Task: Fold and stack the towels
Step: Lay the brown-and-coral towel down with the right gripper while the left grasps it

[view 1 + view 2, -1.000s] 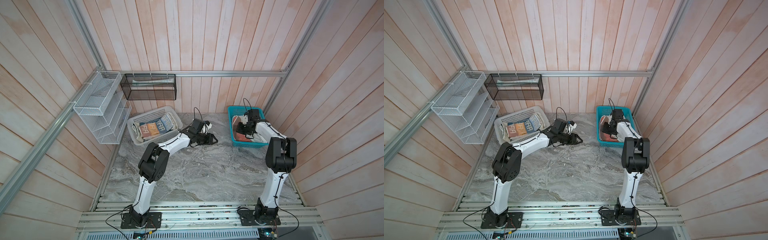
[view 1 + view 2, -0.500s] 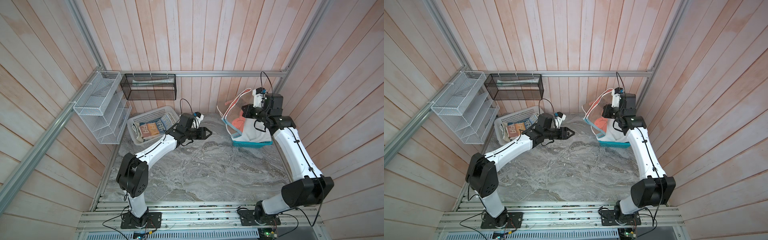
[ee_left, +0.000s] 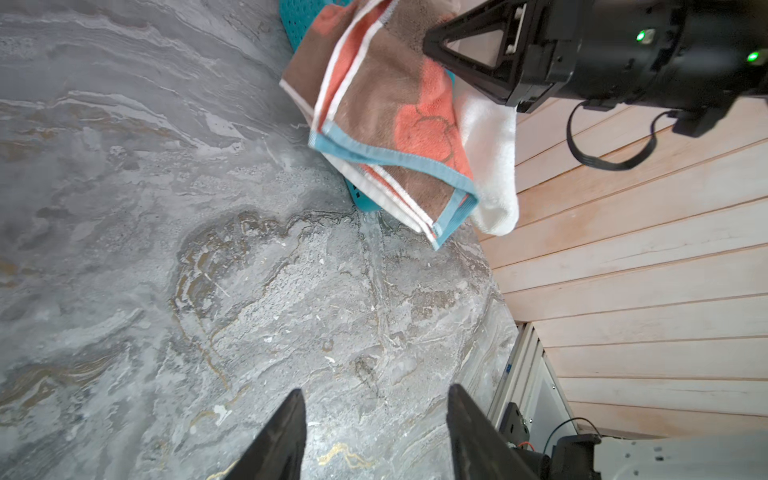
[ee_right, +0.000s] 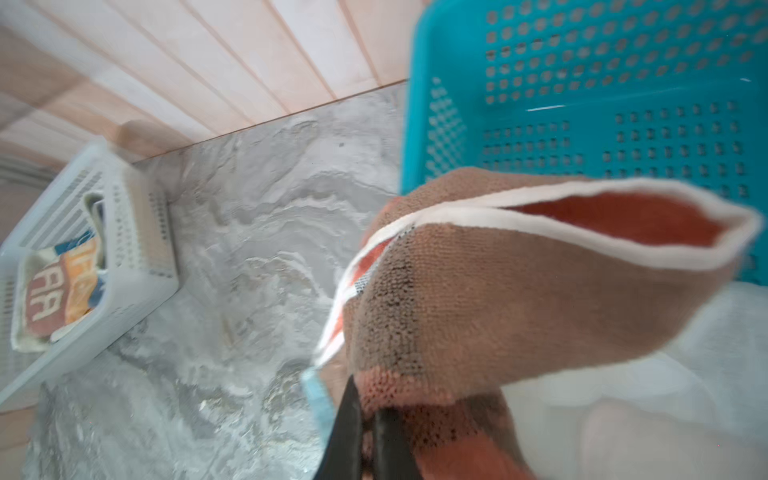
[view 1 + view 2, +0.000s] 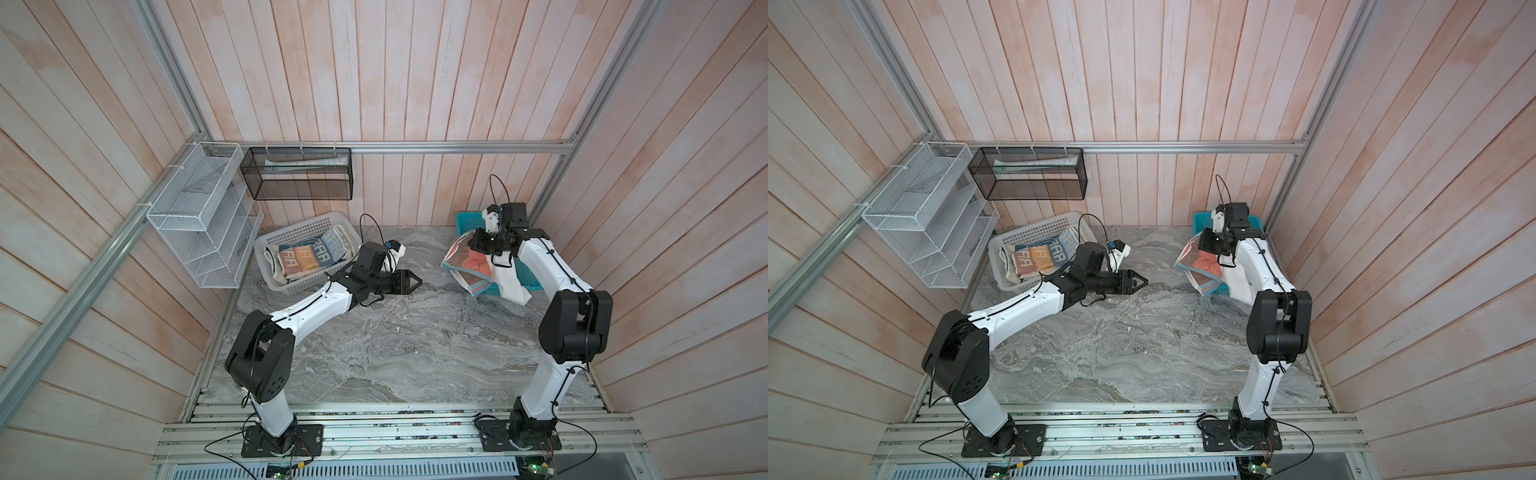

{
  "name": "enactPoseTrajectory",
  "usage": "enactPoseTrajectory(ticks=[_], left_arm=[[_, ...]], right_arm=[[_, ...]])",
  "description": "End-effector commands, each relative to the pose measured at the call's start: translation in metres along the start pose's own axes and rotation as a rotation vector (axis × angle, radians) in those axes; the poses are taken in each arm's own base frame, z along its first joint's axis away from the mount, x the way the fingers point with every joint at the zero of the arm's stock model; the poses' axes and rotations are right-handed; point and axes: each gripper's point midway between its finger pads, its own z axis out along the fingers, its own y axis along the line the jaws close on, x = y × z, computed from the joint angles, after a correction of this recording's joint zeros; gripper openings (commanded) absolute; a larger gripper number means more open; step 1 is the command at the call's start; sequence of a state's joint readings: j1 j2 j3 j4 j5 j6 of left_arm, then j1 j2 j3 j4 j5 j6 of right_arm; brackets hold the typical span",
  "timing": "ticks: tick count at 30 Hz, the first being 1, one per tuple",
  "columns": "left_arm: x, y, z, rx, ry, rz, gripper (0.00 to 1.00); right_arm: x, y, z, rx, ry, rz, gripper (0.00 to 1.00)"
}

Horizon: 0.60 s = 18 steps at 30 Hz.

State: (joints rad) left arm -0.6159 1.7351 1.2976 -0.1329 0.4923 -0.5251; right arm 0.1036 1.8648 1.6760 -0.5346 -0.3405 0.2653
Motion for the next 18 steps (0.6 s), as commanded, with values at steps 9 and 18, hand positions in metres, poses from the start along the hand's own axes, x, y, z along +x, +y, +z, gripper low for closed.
enactPoseTrajectory(ticks=[9,18], left_arm=[[-0.027,0.01,-0.009,-0.098,-0.13,0.06,0.64],[0.026,0.08,0.044,-0.263,0.079,-0.04,0.65]], right_arm=[[0.039,0.068,-0.055,-0.177,-0.049,-0.143,0.6],[0.052,-0.028,-0.058,0.177,0.026,-0.098,0.62]])
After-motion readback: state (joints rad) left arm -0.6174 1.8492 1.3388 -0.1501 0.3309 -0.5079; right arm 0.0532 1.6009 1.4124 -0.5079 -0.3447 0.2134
